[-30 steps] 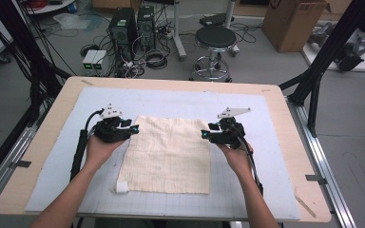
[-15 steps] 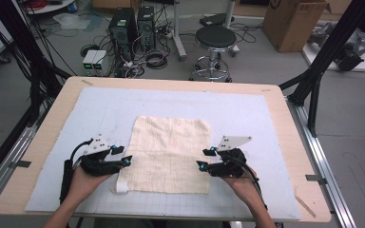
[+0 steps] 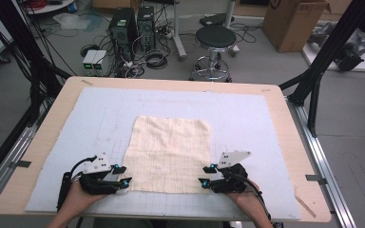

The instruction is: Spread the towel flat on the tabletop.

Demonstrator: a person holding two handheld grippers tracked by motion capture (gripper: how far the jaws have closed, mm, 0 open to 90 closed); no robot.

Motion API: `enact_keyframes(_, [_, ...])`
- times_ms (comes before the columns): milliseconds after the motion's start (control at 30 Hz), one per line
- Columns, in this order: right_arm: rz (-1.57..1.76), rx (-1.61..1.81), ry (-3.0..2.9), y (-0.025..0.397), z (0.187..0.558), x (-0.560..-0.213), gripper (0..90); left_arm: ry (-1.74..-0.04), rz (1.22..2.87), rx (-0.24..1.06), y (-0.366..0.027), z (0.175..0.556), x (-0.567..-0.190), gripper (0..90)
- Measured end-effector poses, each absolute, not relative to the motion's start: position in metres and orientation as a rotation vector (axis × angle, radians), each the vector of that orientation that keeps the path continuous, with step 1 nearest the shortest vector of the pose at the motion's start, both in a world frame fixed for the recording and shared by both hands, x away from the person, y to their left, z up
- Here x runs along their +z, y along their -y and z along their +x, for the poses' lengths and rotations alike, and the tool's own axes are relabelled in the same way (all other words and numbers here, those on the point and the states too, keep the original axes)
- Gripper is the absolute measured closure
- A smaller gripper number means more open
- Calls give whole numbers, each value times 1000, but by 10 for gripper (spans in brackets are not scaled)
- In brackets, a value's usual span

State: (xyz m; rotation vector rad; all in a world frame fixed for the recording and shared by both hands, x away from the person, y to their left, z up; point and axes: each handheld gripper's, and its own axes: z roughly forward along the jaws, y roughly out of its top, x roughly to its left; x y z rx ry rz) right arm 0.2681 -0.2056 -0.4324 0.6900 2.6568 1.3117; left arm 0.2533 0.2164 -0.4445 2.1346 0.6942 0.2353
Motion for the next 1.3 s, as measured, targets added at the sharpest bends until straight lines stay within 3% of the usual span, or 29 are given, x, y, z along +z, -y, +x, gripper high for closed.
enact_keyframes(167, [675, 1196, -2711, 202, 267, -441, 585, -682, 2147, 271, -216, 252, -446, 616])
enact_keyframes(533, [686, 1173, -2697, 201, 271, -442, 854, -645, 2168, 301, -211, 249, -445, 869])
enact_keyframes(800, [690, 1284, -2694, 206, 268, -434, 883, -618, 2148, 353, -211, 238, -438, 880])
enact_keyframes(1300, [683, 1301, -2728, 213, 258, -429, 883, -598, 2095, 334, -224, 208, -429, 882])
